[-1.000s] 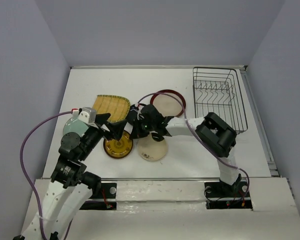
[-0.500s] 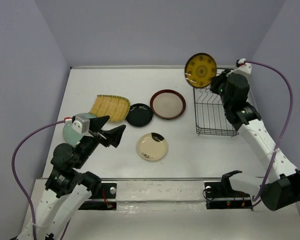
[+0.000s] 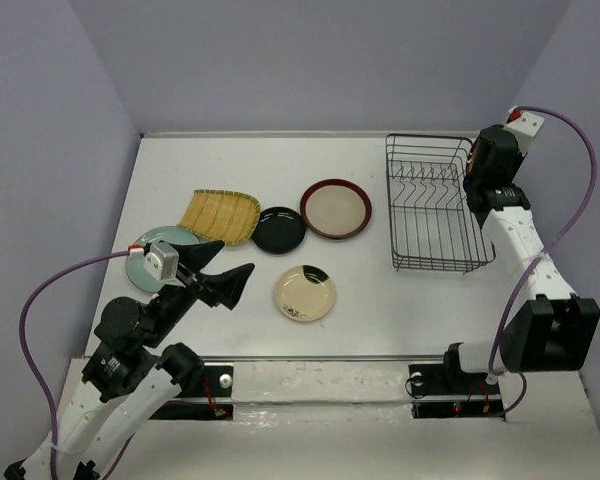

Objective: Load the plates into the dish rack

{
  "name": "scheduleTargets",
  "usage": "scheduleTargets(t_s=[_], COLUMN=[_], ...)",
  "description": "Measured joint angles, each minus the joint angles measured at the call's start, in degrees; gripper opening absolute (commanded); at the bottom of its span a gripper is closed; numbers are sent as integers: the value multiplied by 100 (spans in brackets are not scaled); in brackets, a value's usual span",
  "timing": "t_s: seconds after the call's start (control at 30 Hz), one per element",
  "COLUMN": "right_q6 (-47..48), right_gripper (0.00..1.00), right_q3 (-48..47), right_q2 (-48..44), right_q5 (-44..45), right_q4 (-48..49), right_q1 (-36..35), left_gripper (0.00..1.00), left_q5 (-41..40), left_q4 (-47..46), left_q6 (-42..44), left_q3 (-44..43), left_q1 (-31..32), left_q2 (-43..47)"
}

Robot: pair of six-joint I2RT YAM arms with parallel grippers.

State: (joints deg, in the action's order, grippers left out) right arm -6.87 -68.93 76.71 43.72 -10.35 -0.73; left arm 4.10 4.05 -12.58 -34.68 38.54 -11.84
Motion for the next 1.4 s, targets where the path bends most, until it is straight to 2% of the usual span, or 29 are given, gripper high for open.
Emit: scheduleTargets(t_s=[0.27,0.47,1.17,1.4], right_q6=[1187,1598,1746,1587], right_gripper=[7,7,7,27], right_q3=[-293,-293,-317,-323], right_q2=[828,1193,2098,2170], right_q5=[79,-22,-295,-345], right_q4=[525,739,815,772], right_q1=[46,46,46,46], left_gripper=[99,99,99,99], left_q5=[-105,-140,-188,-205], left_q4=[50,55,55,55], left_q6=[13,26,55,55], left_q3=[0,0,-9,-9], left_q1=[125,160,160,160], left_q2=[105,107,66,66])
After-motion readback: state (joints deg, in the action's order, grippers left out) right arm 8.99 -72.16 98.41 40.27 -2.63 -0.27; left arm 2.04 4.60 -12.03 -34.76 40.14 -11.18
